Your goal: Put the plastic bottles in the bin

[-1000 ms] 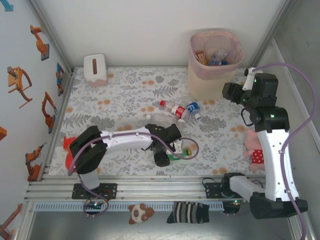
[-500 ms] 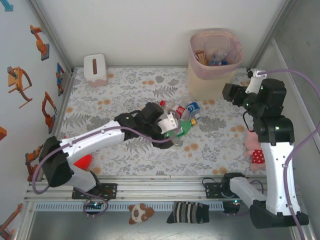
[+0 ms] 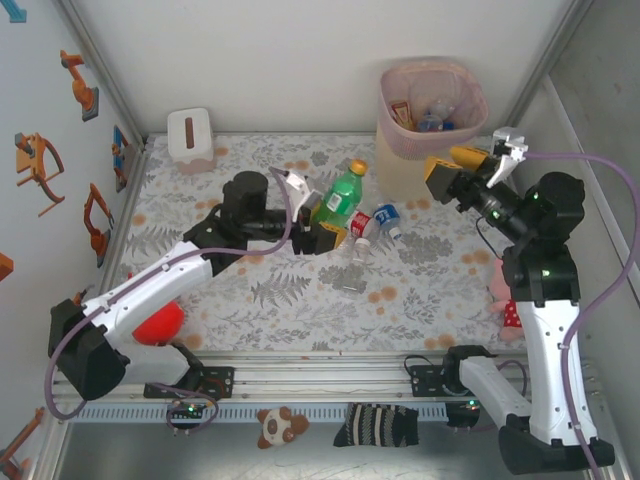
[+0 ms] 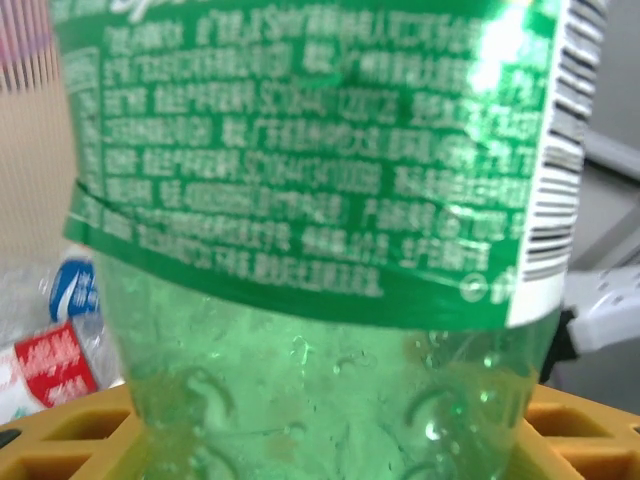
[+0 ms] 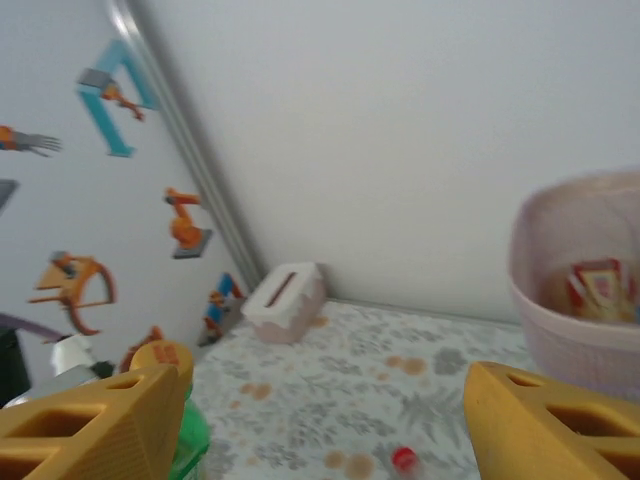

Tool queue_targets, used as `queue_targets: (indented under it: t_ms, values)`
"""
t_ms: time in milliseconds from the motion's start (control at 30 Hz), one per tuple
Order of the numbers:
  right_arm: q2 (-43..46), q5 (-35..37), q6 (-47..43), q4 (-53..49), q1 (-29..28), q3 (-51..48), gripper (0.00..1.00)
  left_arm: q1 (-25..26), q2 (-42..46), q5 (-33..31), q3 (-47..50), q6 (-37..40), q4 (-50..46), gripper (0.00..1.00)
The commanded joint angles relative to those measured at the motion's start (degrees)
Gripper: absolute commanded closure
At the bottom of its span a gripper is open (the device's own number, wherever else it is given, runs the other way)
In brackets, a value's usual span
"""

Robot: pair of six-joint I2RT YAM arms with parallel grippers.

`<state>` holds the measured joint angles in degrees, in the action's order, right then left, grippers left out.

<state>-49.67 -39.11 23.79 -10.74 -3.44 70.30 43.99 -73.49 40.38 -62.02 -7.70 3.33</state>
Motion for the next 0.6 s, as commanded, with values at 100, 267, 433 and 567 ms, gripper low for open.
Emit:
queue_targets:
  t_ms: [100, 267, 433, 567]
  values:
    - [-0.02, -9.51, 5.42, 15.65, -3.21, -1.75, 0.25, -1.27, 2.09, 9.73, 1.08, -8.92, 17.1, 0.42]
    - [-1.65, -11.44, 4.3, 20.08, -9.17, -2.1, 0.22, -1.35, 1.25, 14.09, 0.69, -14.3, 25.93, 0.42]
    - [-5.08, -11.44, 0.77, 18.56, -16.85, 0.53, 0.21, -1.34, 1.15, 17.19, 0.68, -17.7, 31.76, 0.43]
    - [-7.46, -11.48, -2.04, 18.37, -22.75, 2.04, 0.18, -1.33, 1.24, 18.8, 0.33, -19.09, 33.37, 0.43]
